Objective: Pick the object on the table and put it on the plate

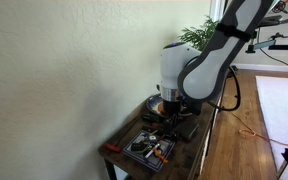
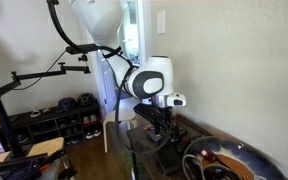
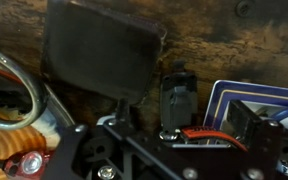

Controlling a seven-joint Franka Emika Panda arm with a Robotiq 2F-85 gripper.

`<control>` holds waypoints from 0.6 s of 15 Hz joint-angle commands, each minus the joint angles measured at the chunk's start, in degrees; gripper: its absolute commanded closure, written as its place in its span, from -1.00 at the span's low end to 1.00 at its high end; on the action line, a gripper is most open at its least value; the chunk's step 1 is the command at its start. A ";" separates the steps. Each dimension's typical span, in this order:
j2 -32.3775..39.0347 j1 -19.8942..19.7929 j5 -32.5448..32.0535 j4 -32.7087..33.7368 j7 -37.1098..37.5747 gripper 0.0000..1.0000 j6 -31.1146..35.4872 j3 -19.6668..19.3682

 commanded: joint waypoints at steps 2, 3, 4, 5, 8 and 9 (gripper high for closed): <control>1.71 0.18 0.96 0.57 -0.67 -0.74 2.53 0.02; 1.91 0.17 0.95 0.72 -0.76 -0.47 2.62 0.07; 2.08 0.14 0.99 0.85 -0.81 -0.37 2.75 0.13; 2.23 0.05 1.08 0.98 -0.91 -0.21 2.89 0.25; 2.26 -0.14 1.43 1.21 -1.09 0.18 3.17 0.57; 2.18 -0.17 1.48 1.13 -1.11 0.33 3.25 0.59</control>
